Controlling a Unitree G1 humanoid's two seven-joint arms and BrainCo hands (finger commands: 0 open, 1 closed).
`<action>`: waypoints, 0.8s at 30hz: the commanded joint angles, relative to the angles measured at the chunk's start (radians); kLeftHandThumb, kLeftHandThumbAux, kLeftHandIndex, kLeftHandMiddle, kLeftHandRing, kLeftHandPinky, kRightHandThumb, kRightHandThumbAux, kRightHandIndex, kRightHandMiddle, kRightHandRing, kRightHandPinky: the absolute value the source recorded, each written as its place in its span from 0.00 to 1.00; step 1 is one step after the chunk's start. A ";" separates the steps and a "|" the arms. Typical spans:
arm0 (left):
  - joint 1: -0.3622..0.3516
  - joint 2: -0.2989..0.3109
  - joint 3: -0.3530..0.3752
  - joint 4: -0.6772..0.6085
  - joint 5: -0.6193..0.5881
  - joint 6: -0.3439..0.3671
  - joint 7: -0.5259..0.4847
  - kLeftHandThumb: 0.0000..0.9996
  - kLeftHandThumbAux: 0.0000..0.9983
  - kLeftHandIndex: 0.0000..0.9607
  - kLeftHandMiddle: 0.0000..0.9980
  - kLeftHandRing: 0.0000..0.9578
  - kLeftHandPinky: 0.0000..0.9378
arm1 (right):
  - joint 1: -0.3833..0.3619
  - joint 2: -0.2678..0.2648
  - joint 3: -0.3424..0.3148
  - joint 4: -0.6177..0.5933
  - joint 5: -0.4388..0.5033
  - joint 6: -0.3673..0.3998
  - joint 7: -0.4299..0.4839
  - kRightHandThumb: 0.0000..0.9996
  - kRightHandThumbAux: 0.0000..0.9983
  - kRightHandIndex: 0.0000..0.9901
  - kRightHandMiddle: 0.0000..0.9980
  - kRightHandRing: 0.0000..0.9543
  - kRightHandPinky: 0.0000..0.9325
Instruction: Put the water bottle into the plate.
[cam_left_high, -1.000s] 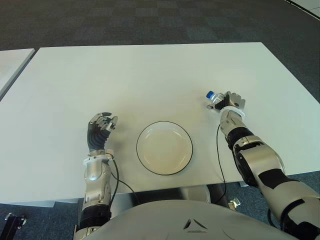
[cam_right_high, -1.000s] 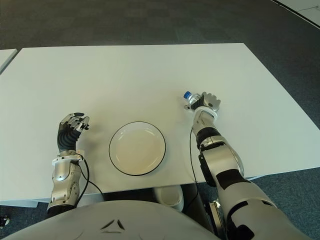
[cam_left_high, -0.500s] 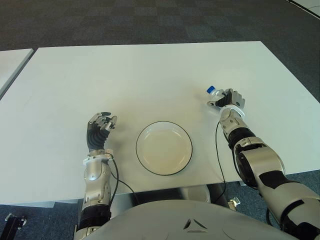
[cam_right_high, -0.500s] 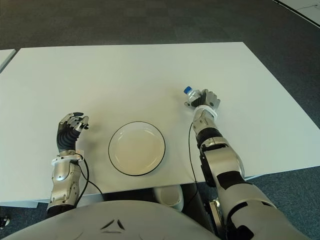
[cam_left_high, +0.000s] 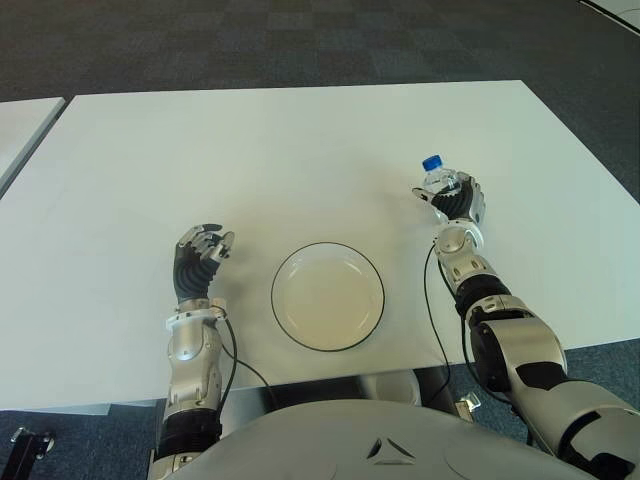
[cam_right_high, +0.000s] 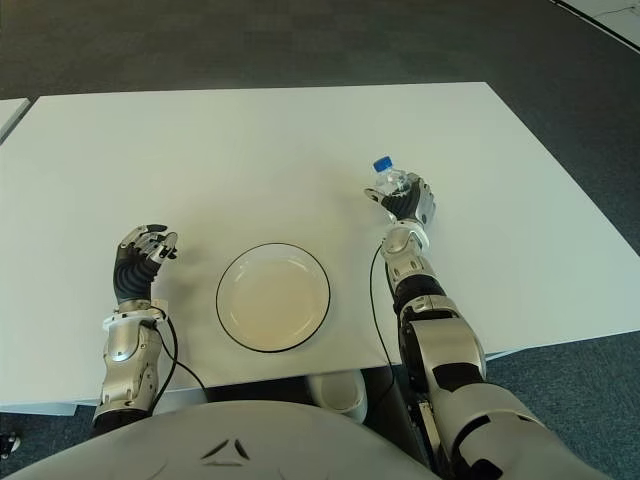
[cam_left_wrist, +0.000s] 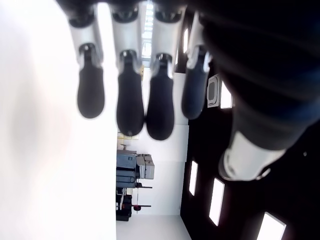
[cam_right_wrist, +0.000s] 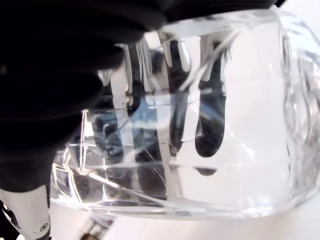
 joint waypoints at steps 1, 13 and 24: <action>-0.003 0.004 0.001 0.005 0.011 0.014 0.005 0.71 0.71 0.45 0.64 0.64 0.65 | 0.101 0.030 -0.021 -0.019 0.069 -0.058 0.068 0.70 0.73 0.44 0.79 0.83 0.83; -0.005 0.005 0.006 0.012 0.016 0.018 0.009 0.71 0.71 0.45 0.63 0.63 0.63 | 0.317 0.078 0.058 -0.634 -0.012 -0.133 0.078 0.71 0.72 0.44 0.85 0.88 0.91; -0.004 0.001 0.004 0.007 0.012 0.021 0.006 0.71 0.71 0.45 0.63 0.63 0.64 | 0.355 0.040 0.152 -0.676 -0.222 -0.435 -0.049 0.70 0.73 0.44 0.91 0.94 0.96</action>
